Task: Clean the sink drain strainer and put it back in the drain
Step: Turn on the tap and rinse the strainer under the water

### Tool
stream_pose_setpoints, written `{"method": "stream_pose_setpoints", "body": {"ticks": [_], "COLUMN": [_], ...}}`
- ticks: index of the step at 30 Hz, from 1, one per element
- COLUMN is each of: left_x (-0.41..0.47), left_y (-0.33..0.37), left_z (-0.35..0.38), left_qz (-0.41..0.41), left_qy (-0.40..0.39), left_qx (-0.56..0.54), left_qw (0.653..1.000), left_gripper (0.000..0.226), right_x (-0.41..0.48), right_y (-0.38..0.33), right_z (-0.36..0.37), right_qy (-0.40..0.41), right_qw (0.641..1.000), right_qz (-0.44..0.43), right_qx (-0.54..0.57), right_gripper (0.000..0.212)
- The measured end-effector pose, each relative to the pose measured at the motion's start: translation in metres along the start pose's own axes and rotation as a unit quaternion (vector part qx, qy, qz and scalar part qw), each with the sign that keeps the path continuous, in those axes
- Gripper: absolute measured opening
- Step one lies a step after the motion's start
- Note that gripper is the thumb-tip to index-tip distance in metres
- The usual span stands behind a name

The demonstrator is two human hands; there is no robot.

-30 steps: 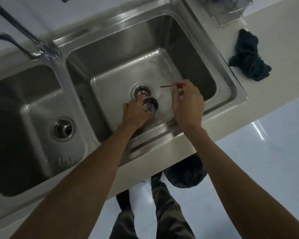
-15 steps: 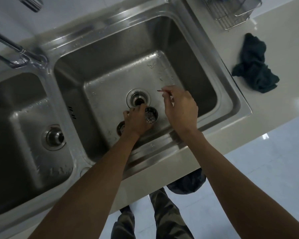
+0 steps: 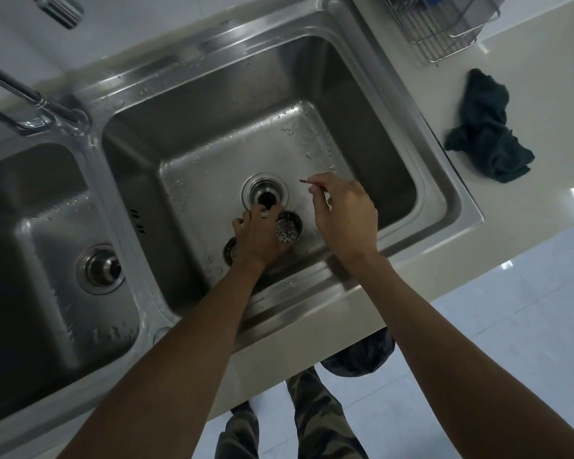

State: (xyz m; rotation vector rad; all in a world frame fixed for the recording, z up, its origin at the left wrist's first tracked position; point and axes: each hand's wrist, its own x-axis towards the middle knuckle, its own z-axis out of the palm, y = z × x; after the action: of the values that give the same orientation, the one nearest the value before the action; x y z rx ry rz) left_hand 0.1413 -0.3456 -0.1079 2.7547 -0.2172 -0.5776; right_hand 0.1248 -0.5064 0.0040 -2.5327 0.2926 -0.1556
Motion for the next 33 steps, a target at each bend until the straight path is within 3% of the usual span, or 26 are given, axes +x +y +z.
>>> {"method": "stream_pose_setpoints", "body": {"ticks": [19,26,33], "left_x": [0.004,0.004,0.007], "left_y": [0.004,0.003,0.021], "left_z": [0.008,0.005,-0.044], "left_qz": [-0.010,-0.022,-0.051], "left_qy": [-0.016,-0.039,0.016], "left_qx": [0.025,0.026,-0.075], "left_qw": [1.000,0.999,0.996], "left_gripper": [0.079,0.092,0.104], "right_x": [-0.007,-0.006,-0.002], "right_y": [0.005,0.004,-0.013], "right_z": [-0.004,-0.003,-0.020], "right_qy": [-0.017,-0.024,-0.011], "right_qw": [1.000,0.999,0.999], "right_qz": [-0.007,-0.018,-0.029], "right_qx": [-0.011,-0.023,-0.016], "right_gripper": [0.026,0.031,0.038]}}
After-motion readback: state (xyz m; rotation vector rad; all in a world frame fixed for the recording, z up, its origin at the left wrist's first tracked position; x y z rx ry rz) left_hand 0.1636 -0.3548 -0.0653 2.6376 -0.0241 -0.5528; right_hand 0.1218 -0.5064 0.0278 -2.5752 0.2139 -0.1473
